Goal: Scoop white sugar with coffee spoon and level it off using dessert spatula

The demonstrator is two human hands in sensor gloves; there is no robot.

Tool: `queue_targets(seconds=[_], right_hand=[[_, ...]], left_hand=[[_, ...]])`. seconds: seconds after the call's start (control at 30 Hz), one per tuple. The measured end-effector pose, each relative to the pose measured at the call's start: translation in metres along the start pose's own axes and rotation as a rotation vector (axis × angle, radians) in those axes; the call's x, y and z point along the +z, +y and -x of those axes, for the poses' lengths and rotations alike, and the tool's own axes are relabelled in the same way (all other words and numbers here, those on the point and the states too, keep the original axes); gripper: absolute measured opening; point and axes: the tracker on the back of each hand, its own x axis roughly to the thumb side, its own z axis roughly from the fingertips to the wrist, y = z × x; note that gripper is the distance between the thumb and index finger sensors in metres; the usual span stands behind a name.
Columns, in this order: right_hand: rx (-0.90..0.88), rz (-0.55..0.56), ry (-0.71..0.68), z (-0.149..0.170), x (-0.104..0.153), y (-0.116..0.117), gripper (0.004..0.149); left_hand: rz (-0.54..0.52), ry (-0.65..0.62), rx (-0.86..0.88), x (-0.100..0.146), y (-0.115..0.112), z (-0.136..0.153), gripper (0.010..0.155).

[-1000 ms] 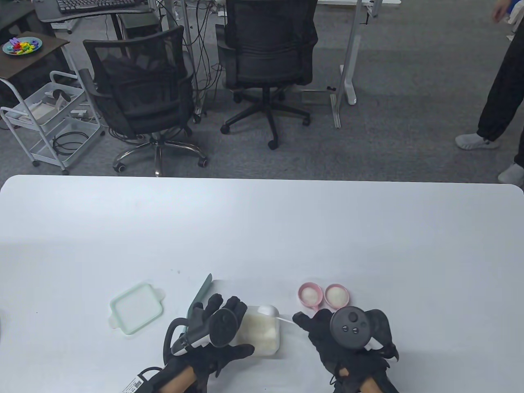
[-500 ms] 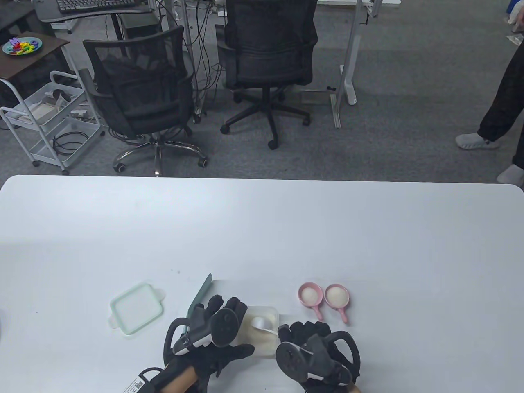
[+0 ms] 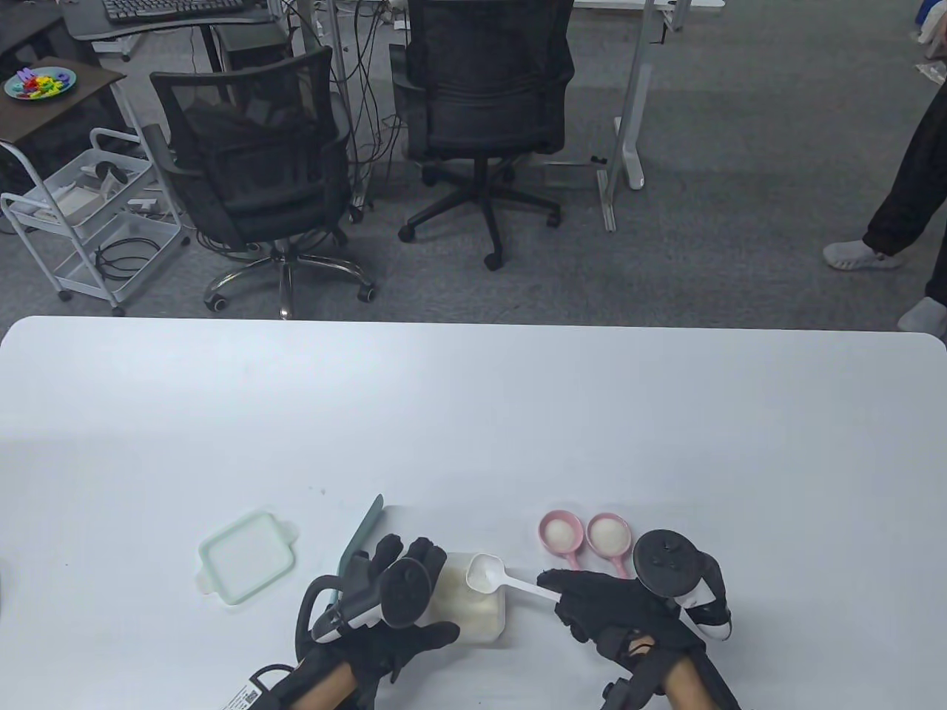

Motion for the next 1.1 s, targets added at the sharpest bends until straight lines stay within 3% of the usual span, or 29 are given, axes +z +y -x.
queue_targets(seconds=[0.53,0.67,0.73,0.9,0.97,1.1], right_hand=[[0.005,-0.014,0.002,-0.001,-0.001,0.002,0.05],[-0.001,-0.01,-0.001,-0.001,0.0,0.0,0.05],[-0.005,-0.009,-0.006,-0.001,0.0,0.0,0.05],[-0.006,-0.006,-0.013,-0.001,0.001,-0.001,0.05],[-0.005,-0.005,-0.014,-0.001,0.001,-0.001,0.05],[-0.006,-0.012,-0.013,-0.001,0.001,-0.001,0.05]], left_hand=[[-0.024,0.011,0.02,0.004,0.006,0.003,0.093],[-0.206,0.163,0.084,0.02,0.032,0.021,0.08],[-0.225,0.296,0.049,0.024,0.039,0.033,0.081],[-0.007,0.613,0.018,0.025,0.034,0.066,0.087],[0.13,0.637,0.004,0.022,0.028,0.075,0.081],[0.153,0.671,-0.074,0.015,0.019,0.071,0.07]])
